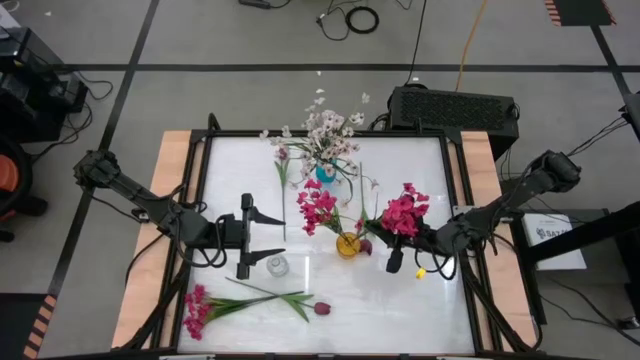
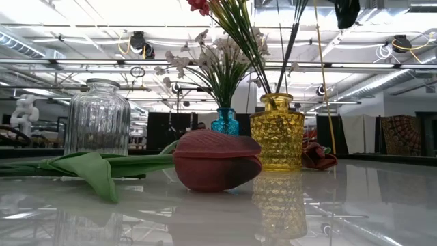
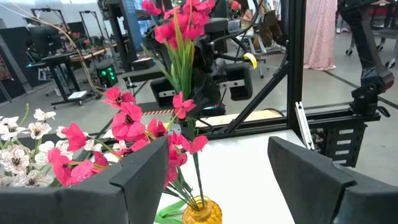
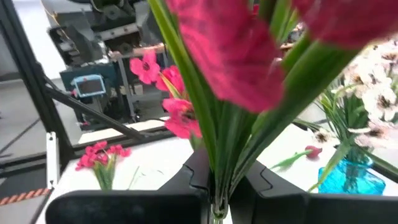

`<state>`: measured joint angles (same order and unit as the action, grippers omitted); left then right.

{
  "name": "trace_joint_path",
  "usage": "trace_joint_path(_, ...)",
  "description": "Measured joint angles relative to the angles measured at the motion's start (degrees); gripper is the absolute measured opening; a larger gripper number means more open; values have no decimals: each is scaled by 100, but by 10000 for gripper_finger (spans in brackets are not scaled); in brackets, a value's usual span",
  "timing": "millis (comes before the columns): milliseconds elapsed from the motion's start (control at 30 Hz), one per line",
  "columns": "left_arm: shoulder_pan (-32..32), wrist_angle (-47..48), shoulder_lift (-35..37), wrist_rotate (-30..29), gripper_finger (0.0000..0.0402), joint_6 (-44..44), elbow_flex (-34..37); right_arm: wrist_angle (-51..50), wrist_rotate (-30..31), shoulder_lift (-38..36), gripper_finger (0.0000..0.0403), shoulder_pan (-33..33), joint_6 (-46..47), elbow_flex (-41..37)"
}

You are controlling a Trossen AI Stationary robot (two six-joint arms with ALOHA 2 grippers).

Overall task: Sort flowers into vase by color
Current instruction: Put the right pink flowers into the yellow vase

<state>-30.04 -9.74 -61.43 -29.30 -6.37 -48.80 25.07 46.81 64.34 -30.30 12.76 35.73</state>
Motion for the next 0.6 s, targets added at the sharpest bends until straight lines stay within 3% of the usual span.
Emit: trace_joint_path(600, 0, -7, -2, 0, 280, -2, 0, 11, -42, 608, 20, 325, 491, 2)
